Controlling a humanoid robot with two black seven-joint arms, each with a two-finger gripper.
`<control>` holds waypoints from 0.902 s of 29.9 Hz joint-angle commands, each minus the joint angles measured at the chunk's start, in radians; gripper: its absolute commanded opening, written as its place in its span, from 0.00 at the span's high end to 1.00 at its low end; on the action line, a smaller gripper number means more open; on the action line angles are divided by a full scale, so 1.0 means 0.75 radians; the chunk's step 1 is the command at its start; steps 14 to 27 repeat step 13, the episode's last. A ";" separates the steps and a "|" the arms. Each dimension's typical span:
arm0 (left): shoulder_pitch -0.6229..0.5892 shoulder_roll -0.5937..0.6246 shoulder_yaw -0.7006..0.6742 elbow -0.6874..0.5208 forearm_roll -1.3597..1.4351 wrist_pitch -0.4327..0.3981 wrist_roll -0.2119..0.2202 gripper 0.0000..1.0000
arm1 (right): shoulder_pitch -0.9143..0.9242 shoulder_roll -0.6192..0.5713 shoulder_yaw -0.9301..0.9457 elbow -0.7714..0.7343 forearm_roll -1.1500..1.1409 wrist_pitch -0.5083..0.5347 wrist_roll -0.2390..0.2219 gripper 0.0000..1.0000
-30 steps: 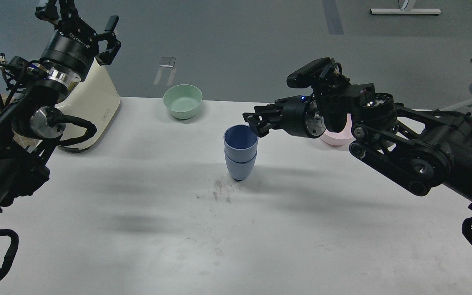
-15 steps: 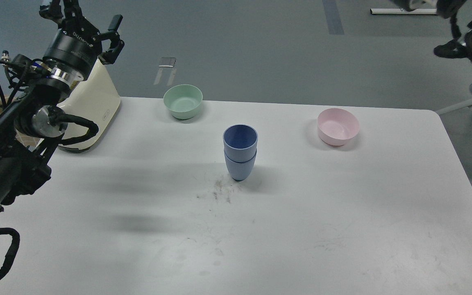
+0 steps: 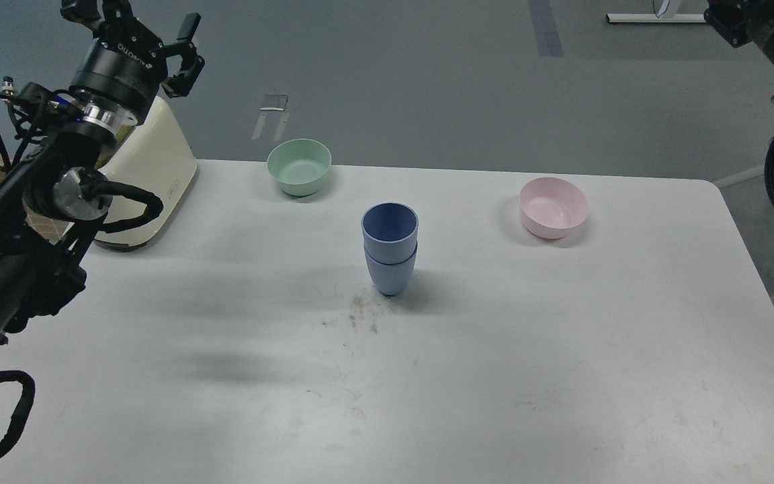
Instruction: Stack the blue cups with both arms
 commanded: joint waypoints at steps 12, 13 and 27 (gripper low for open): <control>-0.007 -0.040 -0.002 0.001 0.001 0.002 0.004 0.02 | -0.183 0.000 0.162 0.016 0.317 0.001 0.001 0.00; -0.005 -0.042 -0.002 0.001 0.001 0.004 0.004 0.02 | -0.183 0.000 0.164 0.022 0.317 0.001 0.001 0.00; -0.005 -0.042 -0.002 0.001 0.001 0.004 0.004 0.02 | -0.183 0.000 0.164 0.022 0.317 0.001 0.001 0.00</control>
